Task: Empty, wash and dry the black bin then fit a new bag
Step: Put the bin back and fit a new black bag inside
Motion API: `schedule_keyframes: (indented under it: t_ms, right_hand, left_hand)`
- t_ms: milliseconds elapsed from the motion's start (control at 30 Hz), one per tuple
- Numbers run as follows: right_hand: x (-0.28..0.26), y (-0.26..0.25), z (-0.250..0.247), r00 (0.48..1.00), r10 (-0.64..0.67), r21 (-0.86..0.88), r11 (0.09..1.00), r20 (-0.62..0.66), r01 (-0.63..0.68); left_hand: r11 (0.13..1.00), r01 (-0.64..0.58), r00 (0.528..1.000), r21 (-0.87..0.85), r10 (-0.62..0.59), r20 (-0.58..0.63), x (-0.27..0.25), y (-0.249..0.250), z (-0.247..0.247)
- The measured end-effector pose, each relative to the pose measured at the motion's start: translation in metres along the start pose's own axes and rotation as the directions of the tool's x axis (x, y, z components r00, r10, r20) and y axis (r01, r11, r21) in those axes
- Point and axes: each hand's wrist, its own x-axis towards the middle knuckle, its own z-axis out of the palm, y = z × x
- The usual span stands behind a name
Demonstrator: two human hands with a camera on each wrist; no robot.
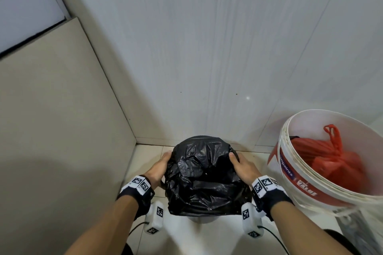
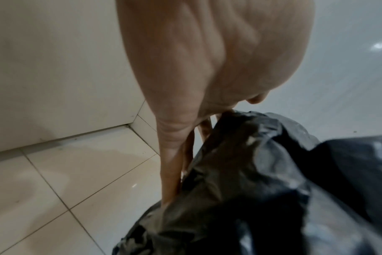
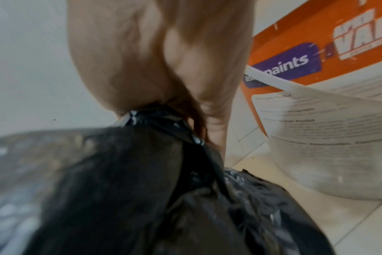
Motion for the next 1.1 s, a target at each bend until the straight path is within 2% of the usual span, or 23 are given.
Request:
schedule_keyframes:
  t_ms: [67,100,133,167,200,233,267,300,333,367,467,533,600,667,733,800,833,900,933,967,1000,1067,1100]
  right_hand:
    - [-0.003,0.003,-0.004,1.0,-0.018,-0.124,0.992,-0.004,0.017]
    - [-0.006,0.0,-0.008,0.994,-0.077,-0.215,0.975,-0.075,0.059]
    - [-0.01,-0.008,-0.012,0.962,-0.191,-0.297,0.946,-0.193,0.129]
    - [-0.014,-0.02,-0.015,0.885,-0.354,-0.352,0.904,-0.301,0.242]
    - [-0.018,-0.035,-0.015,0.802,-0.51,-0.388,0.839,-0.312,0.382]
    - [-0.022,-0.049,-0.012,0.753,-0.629,-0.414,0.748,-0.193,0.519]
    - [-0.026,-0.061,-0.004,0.733,-0.68,-0.42,0.664,0.003,0.618]
    - [-0.025,-0.067,0.009,0.734,-0.641,-0.448,0.601,0.224,0.662]
    - [-0.022,-0.068,0.025,0.746,-0.53,-0.511,0.546,0.403,0.664]
    - [-0.016,-0.064,0.039,0.77,-0.405,-0.585,0.501,0.492,0.638]
    - [0.006,-0.051,0.065,0.836,-0.168,-0.723,0.433,0.522,0.538]
    - [0.021,-0.05,0.07,0.85,-0.131,-0.756,0.403,0.51,0.516]
    - [0.033,-0.052,0.074,0.854,-0.1,-0.772,0.384,0.51,0.506]
    - [0.041,-0.054,0.077,0.856,-0.08,-0.779,0.378,0.51,0.5]
    - [0.043,-0.056,0.08,0.852,-0.085,-0.774,0.38,0.517,0.507]
    - [0.042,-0.06,0.075,0.84,-0.106,-0.74,0.424,0.532,0.522]
    - [0.039,-0.065,0.069,0.836,-0.138,-0.711,0.464,0.531,0.528]
    - [0.031,-0.072,0.049,0.829,-0.305,-0.631,0.541,0.469,0.556]
    - [0.027,-0.075,0.038,0.805,-0.422,-0.591,0.546,0.417,0.593]
    - [0.023,-0.076,0.029,0.781,-0.5,-0.568,0.542,0.375,0.619]
    - [0.02,-0.076,0.022,0.771,-0.52,-0.573,0.525,0.368,0.629]
    - [0.018,-0.069,0.018,0.805,-0.381,-0.665,0.455,0.455,0.592]
    - [0.022,-0.06,0.022,0.823,-0.271,-0.727,0.386,0.498,0.567]
  left_hand:
    - [0.999,0.037,0.999,0.015,-0.037,0.037,-0.006,0.001,-0.001]
    - [0.997,0.018,0.999,0.071,-0.021,0.045,-0.007,0.002,-0.002]
    - [0.987,-0.039,0.999,0.155,0.035,0.031,-0.006,0.004,-0.003]
    - [0.958,-0.131,0.99,0.254,0.138,-0.01,-0.003,0.005,-0.004]
    - [0.913,-0.24,0.961,0.329,0.271,-0.05,0.002,0.006,-0.005]
    - [0.867,-0.343,0.918,0.36,0.39,-0.065,0.006,0.007,-0.004]
    - [0.84,-0.415,0.887,0.35,0.46,-0.051,0.008,0.008,-0.001]
    - [0.829,-0.453,0.874,0.328,0.486,-0.021,0.013,0.008,0.002]
    - [0.832,-0.46,0.878,0.312,0.478,0.018,0.015,0.007,0.004]
    - [0.84,-0.448,0.89,0.305,0.453,0.058,0.017,0.004,0.006]
    - [0.891,-0.414,0.91,0.189,0.399,0.115,0.024,-0.012,0.008]
    - [0.928,-0.37,0.922,-0.033,0.372,0.108,0.026,-0.022,0.01]
    - [0.935,-0.316,0.933,-0.159,0.337,0.128,0.025,-0.03,0.011]
    - [0.951,-0.272,0.948,-0.146,0.291,0.131,0.025,-0.031,0.009]
    - [0.945,-0.324,0.944,0.051,0.32,0.075,0.025,-0.026,0.003]
    - [0.816,-0.412,0.892,0.406,0.452,-0.004,0.023,-0.019,-0.004]
    - [0.695,-0.46,0.821,0.553,0.57,-0.033,0.02,-0.012,-0.006]
    - [0.41,-0.596,0.589,0.69,0.808,0.029,0.006,0.008,-0.003]
    - [0.291,-0.66,0.516,0.693,0.846,0.135,-0.002,0.02,0.0]
    - [0.21,-0.712,0.504,0.671,0.818,0.279,-0.007,0.028,0.006]
    - [0.154,-0.737,0.535,0.658,0.728,0.429,-0.012,0.036,0.014]
    - [-0.005,-0.687,0.654,0.726,0.432,0.621,-0.01,0.043,0.034]
    - [-0.135,-0.618,0.727,0.775,0.278,0.628,-0.005,0.042,0.043]
